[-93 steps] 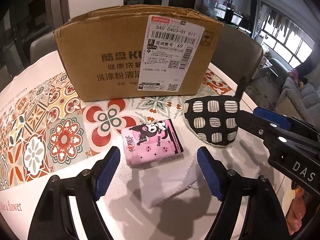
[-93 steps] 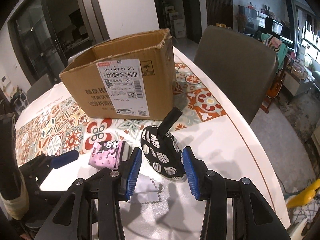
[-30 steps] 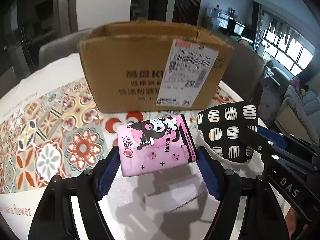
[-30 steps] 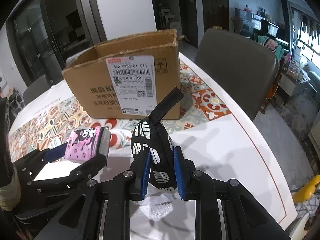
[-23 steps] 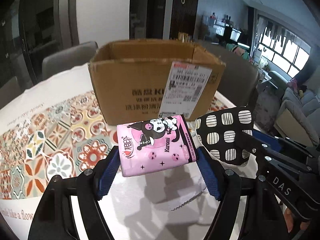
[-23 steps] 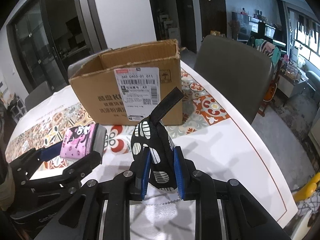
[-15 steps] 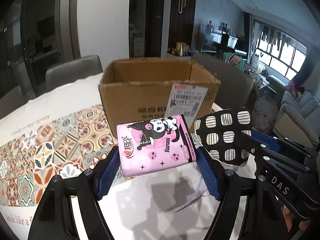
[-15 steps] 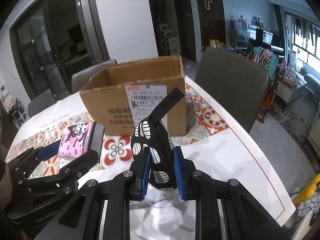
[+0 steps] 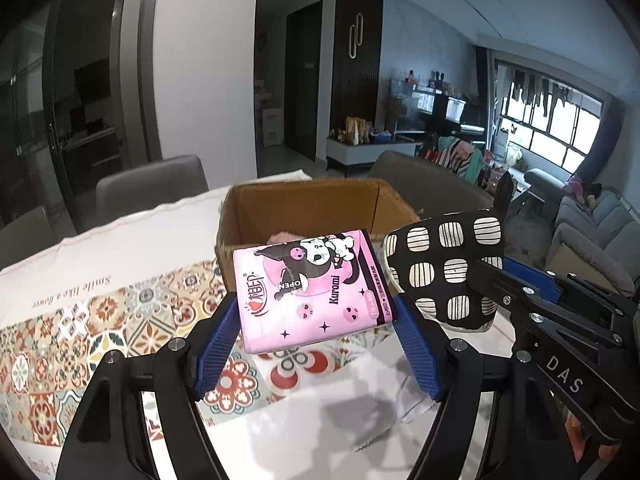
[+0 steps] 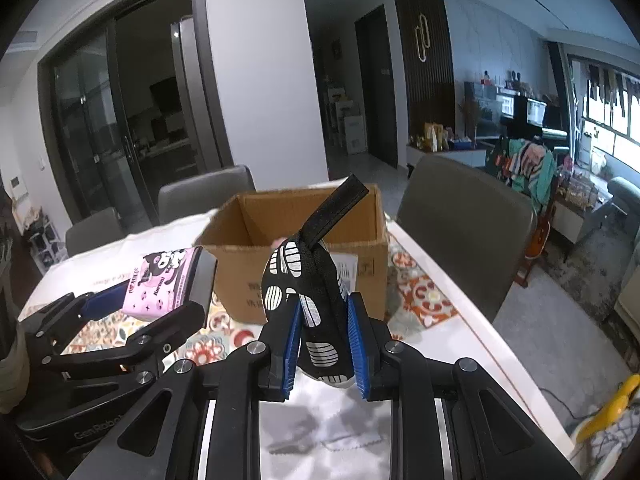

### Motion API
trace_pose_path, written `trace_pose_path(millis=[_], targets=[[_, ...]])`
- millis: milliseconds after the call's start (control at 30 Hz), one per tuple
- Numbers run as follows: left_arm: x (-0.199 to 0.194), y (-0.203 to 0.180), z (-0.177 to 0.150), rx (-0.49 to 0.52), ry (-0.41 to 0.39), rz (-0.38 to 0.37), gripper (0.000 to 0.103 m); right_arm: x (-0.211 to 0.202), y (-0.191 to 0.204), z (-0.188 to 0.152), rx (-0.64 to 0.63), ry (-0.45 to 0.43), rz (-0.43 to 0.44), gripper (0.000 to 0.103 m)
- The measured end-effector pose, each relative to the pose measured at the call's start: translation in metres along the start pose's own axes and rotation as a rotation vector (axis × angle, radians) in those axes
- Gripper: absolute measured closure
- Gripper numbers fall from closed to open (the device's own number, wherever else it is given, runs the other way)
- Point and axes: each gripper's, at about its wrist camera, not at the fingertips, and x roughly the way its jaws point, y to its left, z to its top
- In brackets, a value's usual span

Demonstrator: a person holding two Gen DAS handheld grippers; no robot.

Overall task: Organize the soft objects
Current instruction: 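Lift the packet and mitt with both tools and carry them over the box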

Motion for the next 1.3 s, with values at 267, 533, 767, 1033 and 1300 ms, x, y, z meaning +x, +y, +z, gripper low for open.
trace_pose_path(millis=[267, 533, 767, 1033, 1300], targets=[[-0.008, -0.006, 0.024, 0.021, -0.041, -0.014, 0.027, -0.012, -0.003, 0.026, -0.001, -0.070, -0.005, 0.079], [-0.003, -0.012, 0.052, 0.055, -0.059, -0.030, 0.027, -0.019, -0.006, 0.048, -0.003, -0.119, -0.021, 0.079], [0.006, -0.011, 0.065, 0.065, -0.073, -0.031, 0.027, -0.009, -0.008, 0.061, 0.008, -0.134, -0.017, 0.079], [0.027, -0.002, 0.074, 0.067, -0.064, -0.020, 0.027, 0.017, -0.012, 0.068, 0.022, -0.122, 0.004, 0.079], [0.065, 0.006, 0.080, 0.076, -0.036, -0.017, 0.027, 0.054, -0.012, 0.078, 0.014, -0.096, -0.013, 0.079]])
